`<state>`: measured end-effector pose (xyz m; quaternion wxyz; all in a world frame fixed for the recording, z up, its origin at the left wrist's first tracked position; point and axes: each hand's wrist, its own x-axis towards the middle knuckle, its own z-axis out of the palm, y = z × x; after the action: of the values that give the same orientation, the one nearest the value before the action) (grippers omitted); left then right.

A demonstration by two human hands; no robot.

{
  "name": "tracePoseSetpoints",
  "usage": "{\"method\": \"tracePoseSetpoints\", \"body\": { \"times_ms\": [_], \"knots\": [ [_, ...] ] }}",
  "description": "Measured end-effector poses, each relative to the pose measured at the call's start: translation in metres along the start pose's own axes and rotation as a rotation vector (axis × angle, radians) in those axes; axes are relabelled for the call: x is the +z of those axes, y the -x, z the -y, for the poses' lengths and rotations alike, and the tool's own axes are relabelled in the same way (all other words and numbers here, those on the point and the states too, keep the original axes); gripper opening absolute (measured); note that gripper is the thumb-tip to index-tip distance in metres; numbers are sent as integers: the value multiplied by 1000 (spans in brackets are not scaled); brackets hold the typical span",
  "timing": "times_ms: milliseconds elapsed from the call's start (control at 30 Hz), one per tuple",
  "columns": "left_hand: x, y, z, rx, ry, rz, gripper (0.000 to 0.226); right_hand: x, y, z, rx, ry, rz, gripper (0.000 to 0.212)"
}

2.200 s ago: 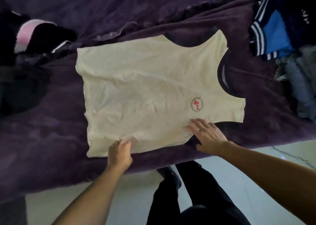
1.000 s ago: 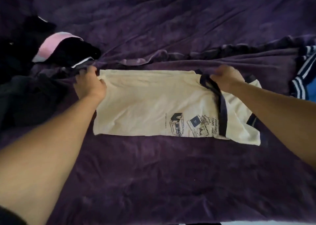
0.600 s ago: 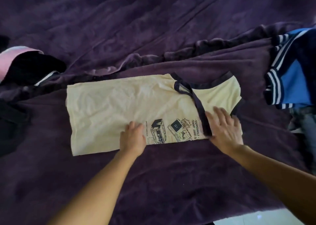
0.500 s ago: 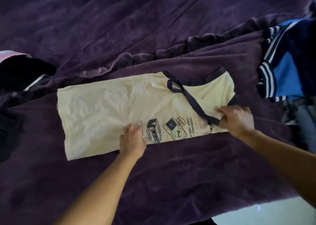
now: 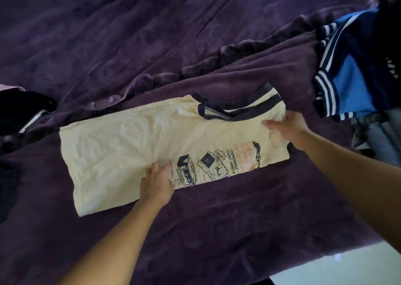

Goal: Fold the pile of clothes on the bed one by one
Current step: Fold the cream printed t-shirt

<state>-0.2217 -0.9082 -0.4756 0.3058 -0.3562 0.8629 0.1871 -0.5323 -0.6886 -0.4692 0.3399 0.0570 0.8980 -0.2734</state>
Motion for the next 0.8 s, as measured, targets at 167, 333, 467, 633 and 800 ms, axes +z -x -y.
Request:
{"method": "tracePoseSetpoints", "body": {
  "times_ms": [167, 333, 467, 633, 800],
  "knots": [
    [-8, 26, 13, -105, 84, 44, 37, -6, 42, 36, -142, -148, 38, 21],
    [-22, 62, 32, -203, 265, 51, 34, 27, 112, 100, -339, 50, 245, 35],
    [-24, 86, 46, -271, 362, 7, 31, 104, 148, 146, -406, 153, 408, 50],
    [-13, 99, 72, -378, 389, -13, 34, 181, 163, 159, -255, 2, 733, 64],
    [-10, 83, 63, -274, 383, -114, 45, 152, 110, 107, -370, 129, 109, 43]
  ]
}}
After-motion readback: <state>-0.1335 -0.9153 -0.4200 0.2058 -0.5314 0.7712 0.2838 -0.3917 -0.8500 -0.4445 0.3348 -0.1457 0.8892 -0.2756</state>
